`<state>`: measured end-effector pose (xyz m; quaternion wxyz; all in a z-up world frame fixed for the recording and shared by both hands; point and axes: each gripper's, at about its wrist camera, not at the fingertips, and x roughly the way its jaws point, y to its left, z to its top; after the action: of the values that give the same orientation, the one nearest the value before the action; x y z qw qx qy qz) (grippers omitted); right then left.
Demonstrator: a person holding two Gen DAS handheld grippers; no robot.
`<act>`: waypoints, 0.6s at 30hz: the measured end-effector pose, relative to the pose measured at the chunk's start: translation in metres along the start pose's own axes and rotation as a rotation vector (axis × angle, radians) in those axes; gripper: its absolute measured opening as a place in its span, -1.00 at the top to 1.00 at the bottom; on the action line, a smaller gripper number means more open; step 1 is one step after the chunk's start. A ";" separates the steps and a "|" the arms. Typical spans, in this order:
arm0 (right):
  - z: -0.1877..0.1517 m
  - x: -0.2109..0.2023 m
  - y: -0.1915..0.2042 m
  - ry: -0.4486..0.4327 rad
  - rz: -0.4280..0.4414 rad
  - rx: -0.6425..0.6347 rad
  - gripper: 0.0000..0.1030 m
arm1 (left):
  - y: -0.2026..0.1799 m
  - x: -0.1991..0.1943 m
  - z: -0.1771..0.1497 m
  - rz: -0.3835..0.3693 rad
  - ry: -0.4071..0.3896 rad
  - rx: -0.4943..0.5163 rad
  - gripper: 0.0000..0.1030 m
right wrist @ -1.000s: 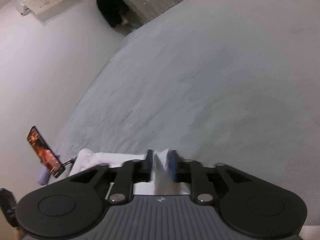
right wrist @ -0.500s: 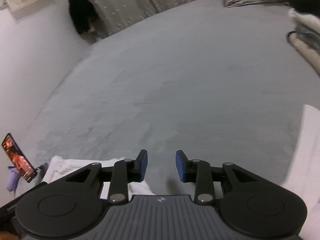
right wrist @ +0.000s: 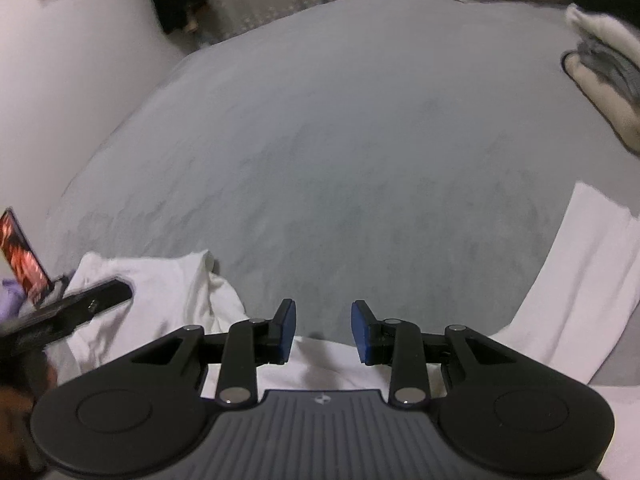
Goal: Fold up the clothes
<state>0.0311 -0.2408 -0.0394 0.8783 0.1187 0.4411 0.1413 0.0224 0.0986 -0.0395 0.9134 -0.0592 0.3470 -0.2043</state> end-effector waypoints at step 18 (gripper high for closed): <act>-0.044 -0.012 0.004 -0.013 -0.149 -0.410 0.52 | -0.038 0.071 0.008 0.026 0.060 0.285 -0.17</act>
<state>-0.0124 -0.2374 -0.0546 0.8949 -0.0945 0.4050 0.1618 0.0628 0.0346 -0.0677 0.9044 0.0817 0.3421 -0.2416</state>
